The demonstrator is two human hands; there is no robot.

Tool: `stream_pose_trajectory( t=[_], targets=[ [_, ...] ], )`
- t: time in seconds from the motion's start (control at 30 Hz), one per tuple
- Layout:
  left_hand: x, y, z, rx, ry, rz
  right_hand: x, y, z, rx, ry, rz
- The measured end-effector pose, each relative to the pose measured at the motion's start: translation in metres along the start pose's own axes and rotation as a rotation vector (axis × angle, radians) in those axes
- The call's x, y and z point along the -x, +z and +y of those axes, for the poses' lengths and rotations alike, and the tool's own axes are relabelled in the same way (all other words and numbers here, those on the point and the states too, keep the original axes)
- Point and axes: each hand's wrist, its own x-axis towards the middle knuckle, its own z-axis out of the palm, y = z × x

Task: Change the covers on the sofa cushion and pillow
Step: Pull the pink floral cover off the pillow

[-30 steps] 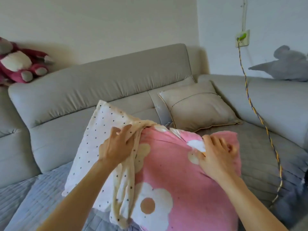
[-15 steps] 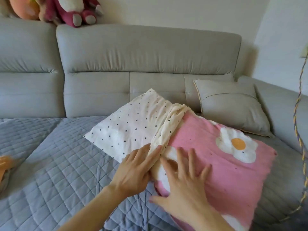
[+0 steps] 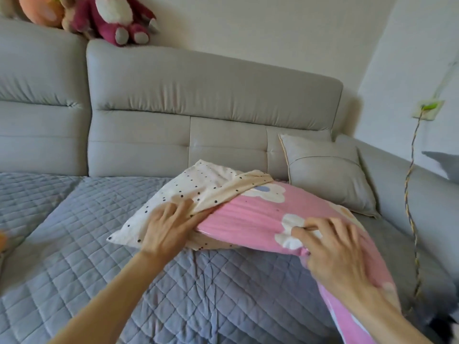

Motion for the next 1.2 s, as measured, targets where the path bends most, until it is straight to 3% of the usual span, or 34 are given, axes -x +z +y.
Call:
stream_pose_trajectory(
  t=[0.1, 0.27, 0.37, 0.43, 0.53, 0.67, 0.73, 0.83, 0.9, 0.97, 1.0, 1.13, 1.2],
  targets=[
    [0.021, 0.002, 0.014, 0.083, -0.038, -0.156, 0.034, 0.025, -0.012, -0.119, 0.049, -0.243],
    [0.081, -0.009, 0.029, 0.432, -0.112, -0.430, 0.047, 0.012, -0.041, -0.145, -0.134, -0.616],
    [0.077, -0.048, 0.027, 0.387, -0.059, -0.587, 0.042, -0.007, -0.042, -0.291, -0.202, -0.898],
    [0.050, -0.077, 0.036, 0.302, -0.004, -0.520, 0.037, -0.002, -0.044, -0.309, -0.208, -0.934],
    [-0.012, -0.102, 0.072, 0.290, 0.017, -0.241, 0.029, 0.011, -0.047, -0.316, -0.174, -0.975],
    [-0.063, -0.064, 0.114, 0.272, -0.086, -0.299, 0.032, 0.011, -0.042, -0.351, -0.173, -0.939],
    [-0.058, -0.035, 0.122, 0.242, -0.121, -0.250, 0.037, 0.005, -0.036, -0.412, -0.177, -0.869],
    [-0.035, -0.014, 0.126, 0.362, -0.182, -0.091, 0.029, -0.009, -0.015, -0.836, 0.046, -0.821],
    [-0.022, -0.010, 0.126, 0.368, -0.142, -0.016, 0.013, -0.008, 0.004, -0.956, 0.240, -0.540],
    [-0.009, -0.014, 0.123, 0.354, -0.092, 0.048, -0.010, 0.001, 0.023, -0.781, 0.327, -0.203],
    [-0.002, -0.019, 0.121, 0.352, -0.083, 0.053, -0.022, 0.004, 0.030, -0.642, 0.362, -0.133],
    [0.019, -0.041, 0.119, 0.363, -0.028, -0.014, -0.058, 0.024, 0.034, -0.443, 0.498, -0.390],
    [0.022, -0.054, 0.120, 0.310, 0.033, -0.049, -0.057, 0.033, 0.025, -0.433, 0.530, -0.405]
  ],
)
